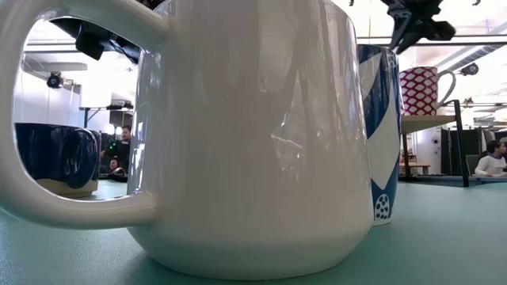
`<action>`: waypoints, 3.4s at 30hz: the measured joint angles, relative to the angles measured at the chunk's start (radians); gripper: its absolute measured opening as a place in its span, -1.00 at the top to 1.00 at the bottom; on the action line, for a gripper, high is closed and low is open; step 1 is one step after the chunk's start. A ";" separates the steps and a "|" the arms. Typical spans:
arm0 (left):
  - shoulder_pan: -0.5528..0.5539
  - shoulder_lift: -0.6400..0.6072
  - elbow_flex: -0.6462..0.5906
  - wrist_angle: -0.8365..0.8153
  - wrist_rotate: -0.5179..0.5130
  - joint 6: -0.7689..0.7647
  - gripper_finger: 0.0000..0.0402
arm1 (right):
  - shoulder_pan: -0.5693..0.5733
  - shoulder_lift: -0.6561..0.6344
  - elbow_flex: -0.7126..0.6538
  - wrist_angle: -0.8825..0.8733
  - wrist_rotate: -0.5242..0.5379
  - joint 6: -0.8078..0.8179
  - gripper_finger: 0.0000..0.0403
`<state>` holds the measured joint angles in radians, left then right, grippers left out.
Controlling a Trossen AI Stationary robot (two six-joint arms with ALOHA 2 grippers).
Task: Place coffee mugs
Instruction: Put the right blue patterned mug on the shelf
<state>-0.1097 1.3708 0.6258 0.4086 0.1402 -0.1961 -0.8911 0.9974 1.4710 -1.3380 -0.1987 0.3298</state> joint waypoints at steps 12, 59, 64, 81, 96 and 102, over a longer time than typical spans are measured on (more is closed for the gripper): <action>0.000 0.000 0.000 0.002 -0.001 0.000 0.16 | 0.392 0.035 -0.025 0.050 0.151 0.145 0.63; 0.000 0.000 0.000 -0.107 -0.002 -0.091 0.16 | 1.189 0.611 -0.069 0.462 0.112 0.075 0.31; 0.000 0.000 0.000 -0.112 -0.002 -0.094 0.16 | 1.188 0.648 -0.069 0.506 0.112 -0.034 0.34; 0.000 0.000 0.000 -0.112 -0.002 -0.094 0.16 | 1.188 0.742 -0.068 0.595 0.111 -0.096 0.42; 0.000 0.000 0.000 -0.111 -0.002 -0.096 0.16 | 1.184 0.722 -0.068 0.552 0.090 0.027 0.94; 0.000 0.000 0.000 -0.111 -0.002 -0.102 0.16 | 1.148 0.665 -0.070 0.375 0.177 0.187 0.94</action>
<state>-0.1097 1.3708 0.6258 0.2977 0.1383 -0.2981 0.2570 1.6624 1.4012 -0.9629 -0.0213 0.5173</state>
